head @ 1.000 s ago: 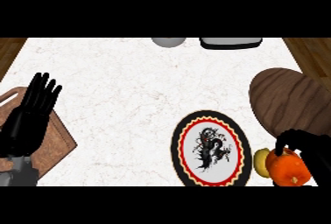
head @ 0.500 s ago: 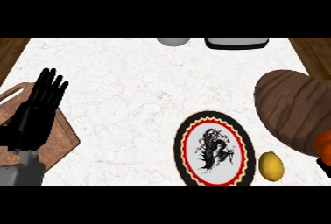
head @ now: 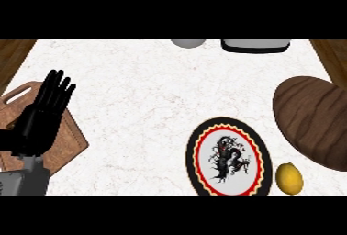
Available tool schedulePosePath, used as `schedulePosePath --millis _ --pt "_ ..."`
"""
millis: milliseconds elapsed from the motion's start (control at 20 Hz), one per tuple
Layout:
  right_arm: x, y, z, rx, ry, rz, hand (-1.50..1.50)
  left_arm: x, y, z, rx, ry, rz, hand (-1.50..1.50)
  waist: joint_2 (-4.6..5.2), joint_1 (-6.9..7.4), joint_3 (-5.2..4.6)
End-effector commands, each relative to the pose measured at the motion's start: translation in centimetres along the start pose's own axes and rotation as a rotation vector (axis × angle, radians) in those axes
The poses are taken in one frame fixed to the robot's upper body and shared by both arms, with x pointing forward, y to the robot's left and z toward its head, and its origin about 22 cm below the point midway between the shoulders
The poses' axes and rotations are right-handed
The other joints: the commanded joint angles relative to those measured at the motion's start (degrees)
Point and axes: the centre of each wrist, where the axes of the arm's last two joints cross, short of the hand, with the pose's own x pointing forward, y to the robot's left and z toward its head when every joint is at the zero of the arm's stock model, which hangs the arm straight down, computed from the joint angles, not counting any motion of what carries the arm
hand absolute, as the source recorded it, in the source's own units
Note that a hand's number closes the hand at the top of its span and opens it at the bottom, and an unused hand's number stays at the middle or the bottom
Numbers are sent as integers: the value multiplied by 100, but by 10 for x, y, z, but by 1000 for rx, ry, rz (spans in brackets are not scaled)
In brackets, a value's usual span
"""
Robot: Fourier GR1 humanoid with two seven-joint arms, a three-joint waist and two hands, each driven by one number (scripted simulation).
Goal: Pick the squash from the plate and place it in the bowl
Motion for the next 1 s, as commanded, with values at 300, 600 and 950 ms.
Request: schedulePosePath --millis 300,600,950 --pt "-45 46 -75 37 22 -36 150 15 -1 -1 -25 -21 -1 0 22 134 5" --pt "-64 84 -84 224 79 98 150 2 -28 -9 -45 -27 18 0 61 221 11" --pt "-69 127 -92 375 151 -112 -150 -2 -9 -7 -54 -20 6 0 98 264 19"
